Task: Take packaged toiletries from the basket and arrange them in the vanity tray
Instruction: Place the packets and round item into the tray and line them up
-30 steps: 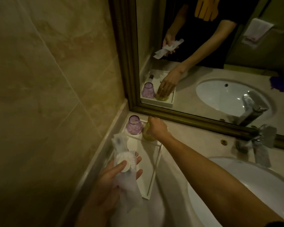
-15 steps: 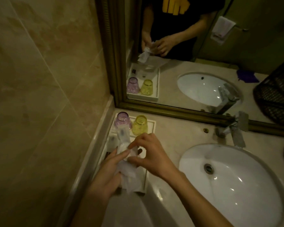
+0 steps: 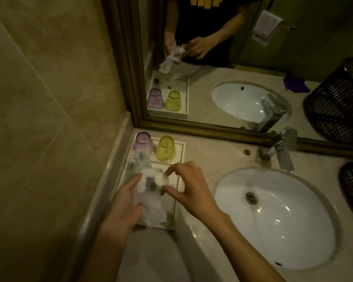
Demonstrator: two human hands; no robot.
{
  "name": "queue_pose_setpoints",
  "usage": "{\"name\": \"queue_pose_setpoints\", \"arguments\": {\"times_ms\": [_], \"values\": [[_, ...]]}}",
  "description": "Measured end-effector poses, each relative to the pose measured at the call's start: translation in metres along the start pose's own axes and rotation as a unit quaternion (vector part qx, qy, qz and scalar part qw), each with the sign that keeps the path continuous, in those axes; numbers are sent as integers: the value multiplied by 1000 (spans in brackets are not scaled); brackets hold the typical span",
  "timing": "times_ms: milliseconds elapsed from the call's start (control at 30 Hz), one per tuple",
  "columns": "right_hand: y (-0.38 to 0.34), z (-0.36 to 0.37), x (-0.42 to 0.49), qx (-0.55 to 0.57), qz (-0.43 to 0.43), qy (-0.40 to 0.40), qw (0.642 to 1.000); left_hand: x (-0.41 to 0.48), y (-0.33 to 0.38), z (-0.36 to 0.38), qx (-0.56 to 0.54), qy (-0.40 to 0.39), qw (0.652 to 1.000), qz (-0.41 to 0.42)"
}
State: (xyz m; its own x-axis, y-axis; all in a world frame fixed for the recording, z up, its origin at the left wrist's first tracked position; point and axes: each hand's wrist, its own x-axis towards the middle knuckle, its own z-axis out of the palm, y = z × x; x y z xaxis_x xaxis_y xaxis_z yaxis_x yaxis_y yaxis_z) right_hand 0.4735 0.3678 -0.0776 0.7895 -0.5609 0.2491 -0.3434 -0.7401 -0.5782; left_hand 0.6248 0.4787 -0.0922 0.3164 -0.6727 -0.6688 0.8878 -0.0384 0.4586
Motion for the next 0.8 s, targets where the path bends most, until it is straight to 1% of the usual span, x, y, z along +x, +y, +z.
{"name": "queue_pose_setpoints", "arguments": {"times_ms": [67,100,200,267,333,400,500,533,567,600,633,667,700,733,800], "values": [[14,6,-13,-4,42,7,999,-2,8,-4,-30,-11,999,-7],[18,13,-20,-30,52,-15,998,-2,13,-6,-37,-19,999,-2],[26,49,-45,-130,47,-125,983,-5,21,-11,-25,-29,999,-1],[29,73,-61,-153,45,-168,973,-8,22,-9,-15,-39,999,-8],[30,89,-71,-139,52,-176,973,-8,21,-8,-15,-40,999,-6],[33,95,-75,-134,56,-163,976,-8,19,-8,-17,-45,999,-3],[31,86,-69,-143,61,-167,974,-7,14,-7,-20,-50,999,2],[28,79,-64,-123,78,-162,976,-5,13,-7,-17,-49,999,8],[23,71,-57,-89,105,-136,981,-3,11,-7,-11,-49,999,17],[15,61,-48,-32,145,-90,985,-2,9,-6,0,-48,998,28],[6,51,-39,54,191,-44,979,-2,7,-6,18,-47,998,38],[-4,42,-29,157,237,-8,959,-2,5,-5,39,-48,997,46],[-12,34,-20,242,270,3,932,-2,3,-4,61,-53,995,53],[-19,28,-12,288,286,-2,914,-2,1,-4,78,-57,994,56],[-28,21,-1,313,299,-28,901,-1,-3,-3,95,-44,993,55]]}}
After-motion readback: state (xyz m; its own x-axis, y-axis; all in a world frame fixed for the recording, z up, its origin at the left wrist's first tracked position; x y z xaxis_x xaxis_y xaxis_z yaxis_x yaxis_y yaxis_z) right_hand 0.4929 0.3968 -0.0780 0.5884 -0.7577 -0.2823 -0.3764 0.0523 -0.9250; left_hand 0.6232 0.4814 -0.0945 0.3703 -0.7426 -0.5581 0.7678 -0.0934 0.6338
